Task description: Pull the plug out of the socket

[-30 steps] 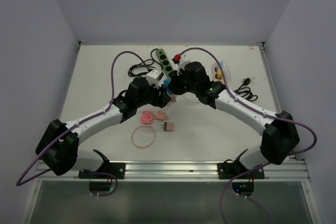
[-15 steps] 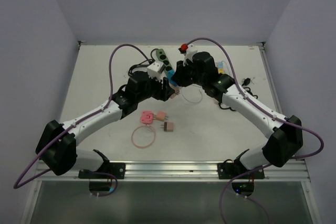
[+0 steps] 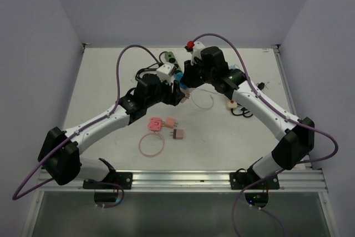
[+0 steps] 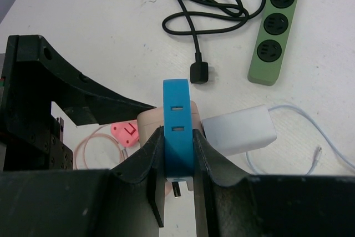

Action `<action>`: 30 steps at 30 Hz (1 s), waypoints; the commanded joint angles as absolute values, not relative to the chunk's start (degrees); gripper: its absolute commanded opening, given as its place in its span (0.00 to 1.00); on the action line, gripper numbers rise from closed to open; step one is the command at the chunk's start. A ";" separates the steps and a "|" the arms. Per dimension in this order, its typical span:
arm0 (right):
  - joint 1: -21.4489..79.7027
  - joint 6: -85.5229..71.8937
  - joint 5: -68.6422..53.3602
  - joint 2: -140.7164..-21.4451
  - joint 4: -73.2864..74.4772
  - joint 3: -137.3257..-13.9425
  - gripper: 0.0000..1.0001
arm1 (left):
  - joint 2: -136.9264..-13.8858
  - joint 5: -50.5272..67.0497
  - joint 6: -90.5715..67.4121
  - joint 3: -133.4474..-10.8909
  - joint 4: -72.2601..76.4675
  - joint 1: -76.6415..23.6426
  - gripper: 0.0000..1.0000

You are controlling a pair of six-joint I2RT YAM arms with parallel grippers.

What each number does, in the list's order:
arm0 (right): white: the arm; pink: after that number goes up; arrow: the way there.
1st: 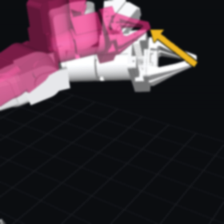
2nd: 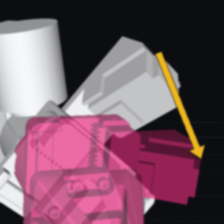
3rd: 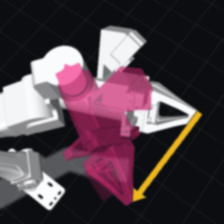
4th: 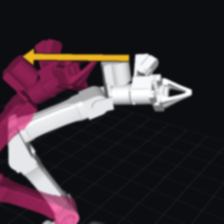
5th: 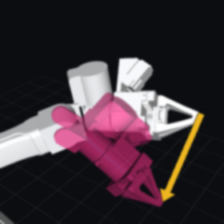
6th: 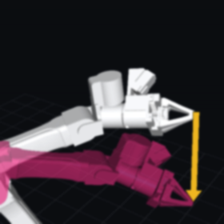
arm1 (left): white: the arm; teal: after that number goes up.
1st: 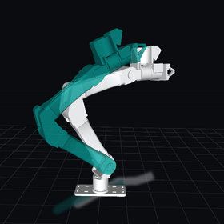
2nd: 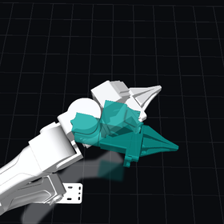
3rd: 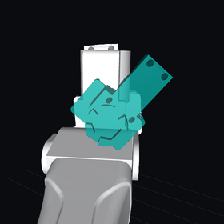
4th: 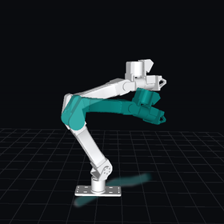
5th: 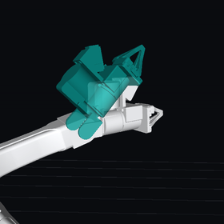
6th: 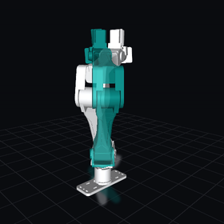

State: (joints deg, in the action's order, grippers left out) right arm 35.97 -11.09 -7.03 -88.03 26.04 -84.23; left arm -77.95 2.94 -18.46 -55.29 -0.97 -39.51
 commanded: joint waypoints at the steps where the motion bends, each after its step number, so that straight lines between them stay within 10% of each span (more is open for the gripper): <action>1: 34.63 -10.99 -5.46 -81.31 7.15 -84.48 0.00 | -80.42 -2.28 -18.19 -53.44 -16.79 -39.73 0.00; 30: 33.58 -17.47 0.97 -74.28 6.77 -70.17 0.00 | -69.53 -4.05 -22.67 -49.14 -9.41 -33.76 0.00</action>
